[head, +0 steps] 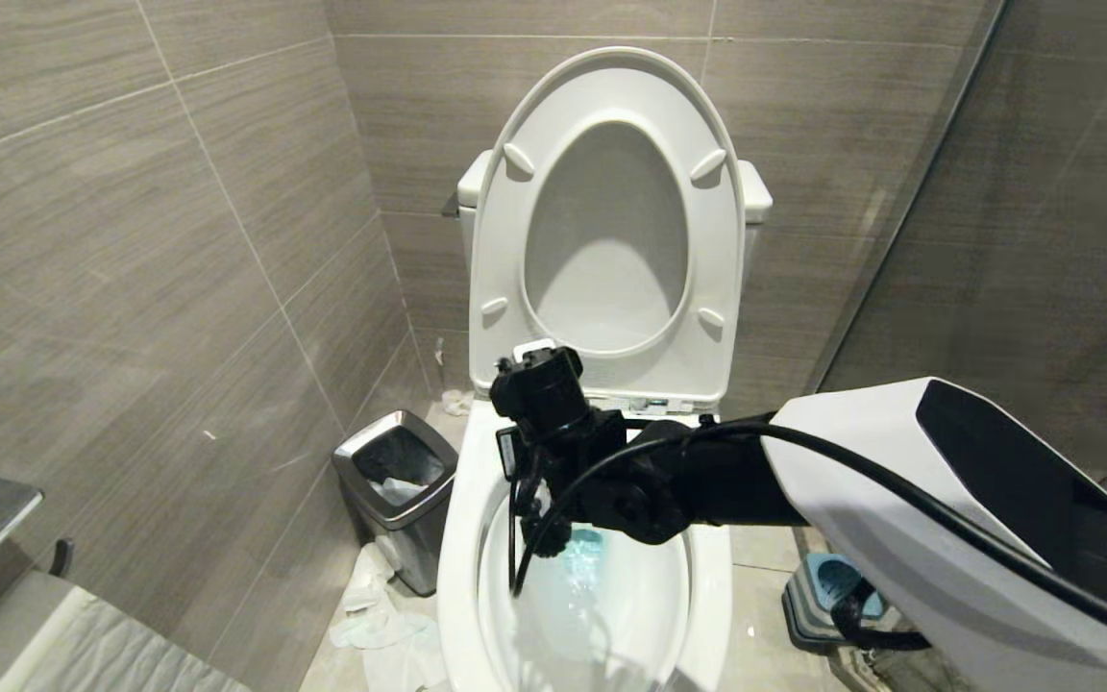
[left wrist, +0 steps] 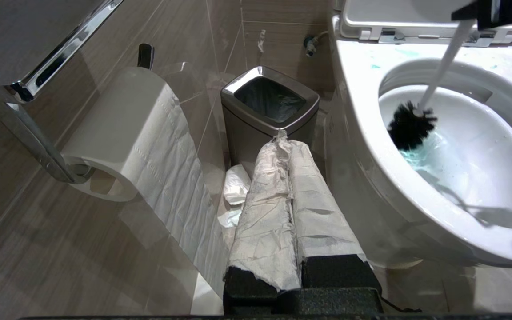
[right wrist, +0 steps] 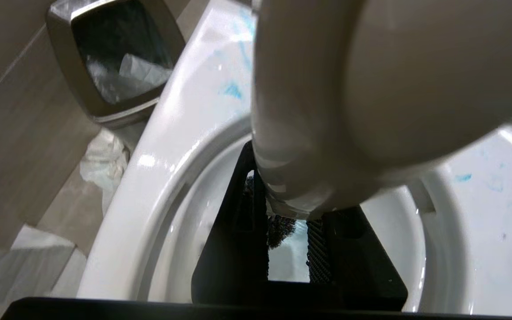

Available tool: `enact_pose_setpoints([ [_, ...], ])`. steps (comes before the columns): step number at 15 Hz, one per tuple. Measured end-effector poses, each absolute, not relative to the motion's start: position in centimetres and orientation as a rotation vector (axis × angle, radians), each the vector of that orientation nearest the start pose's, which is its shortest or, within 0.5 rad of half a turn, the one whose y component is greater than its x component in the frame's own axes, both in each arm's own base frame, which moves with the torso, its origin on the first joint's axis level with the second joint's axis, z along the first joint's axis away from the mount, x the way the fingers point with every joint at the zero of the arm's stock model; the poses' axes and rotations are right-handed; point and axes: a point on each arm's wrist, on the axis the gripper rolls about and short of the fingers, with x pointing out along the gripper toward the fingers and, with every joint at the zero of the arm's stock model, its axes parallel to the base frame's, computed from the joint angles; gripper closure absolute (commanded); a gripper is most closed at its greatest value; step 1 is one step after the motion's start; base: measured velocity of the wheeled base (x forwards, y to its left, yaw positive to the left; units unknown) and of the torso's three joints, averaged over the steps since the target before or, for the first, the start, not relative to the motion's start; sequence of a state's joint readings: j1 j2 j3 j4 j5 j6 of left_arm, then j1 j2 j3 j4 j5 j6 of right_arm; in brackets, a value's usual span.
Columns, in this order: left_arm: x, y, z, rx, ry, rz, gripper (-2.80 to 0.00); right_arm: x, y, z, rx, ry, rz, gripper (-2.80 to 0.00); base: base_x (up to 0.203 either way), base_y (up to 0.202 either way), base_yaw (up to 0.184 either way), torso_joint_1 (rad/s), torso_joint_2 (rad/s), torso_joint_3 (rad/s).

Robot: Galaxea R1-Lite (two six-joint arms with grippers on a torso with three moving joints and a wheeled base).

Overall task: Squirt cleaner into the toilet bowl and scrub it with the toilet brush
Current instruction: Scrub the toilet bowl

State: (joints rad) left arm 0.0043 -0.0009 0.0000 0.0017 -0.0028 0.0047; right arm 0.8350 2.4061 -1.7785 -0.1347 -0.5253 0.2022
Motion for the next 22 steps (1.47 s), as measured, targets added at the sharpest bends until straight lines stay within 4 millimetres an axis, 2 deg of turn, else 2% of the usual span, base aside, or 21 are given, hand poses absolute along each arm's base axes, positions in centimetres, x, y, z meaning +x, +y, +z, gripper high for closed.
enact_pose_setpoints([
  [2, -2.3, 0.0, 7.5, 0.004, 0.001, 0.001, 0.00, 32.4, 35.5, 10.9, -0.139, 0.453, 0.268, 0.00, 0.000, 0.000, 0.000, 0.000, 0.00, 0.000],
  [5, -2.3, 0.0, 7.5, 0.005, 0.001, 0.001, 0.00, 29.9, 33.5, 11.4, -0.148, 0.498, 0.264, 0.00, 0.000, 0.000, 0.000, 0.000, 0.00, 0.000],
  [7, -2.3, 0.0, 7.5, 0.005, 0.000, 0.001, 0.00, 29.5, 31.8, 12.3, -0.132, 0.507, 0.238, 0.00, 0.000, 0.000, 0.000, 0.000, 0.00, 0.000],
  [10, -2.3, 0.0, 7.5, 0.005, 0.001, 0.001, 0.00, 30.7, 30.2, 13.8, -0.102, 0.477, 0.192, 0.00, 0.000, 0.000, 0.000, 0.000, 0.00, 0.000],
  [14, -2.3, 0.0, 7.5, 0.005, 0.001, 0.001, 0.00, 32.4, 31.0, 13.9, -0.077, 0.446, 0.182, 0.00, 0.000, 0.000, 0.000, 0.000, 0.00, 0.000],
  [18, -2.3, 0.0, 7.5, 0.005, 0.001, 0.001, 0.00, 34.9, 33.2, 11.8, -0.098, 0.431, 0.184, 0.00, 0.000, 0.000, 0.000, 0.000, 0.00, 0.000],
  [22, -2.3, 0.0, 7.5, 0.004, 0.001, 0.001, 0.00, 37.5, 34.3, 7.5, -0.160, 0.456, 0.168, 0.00, 0.000, 0.000, 0.000, 0.000, 0.00, 0.000],
])
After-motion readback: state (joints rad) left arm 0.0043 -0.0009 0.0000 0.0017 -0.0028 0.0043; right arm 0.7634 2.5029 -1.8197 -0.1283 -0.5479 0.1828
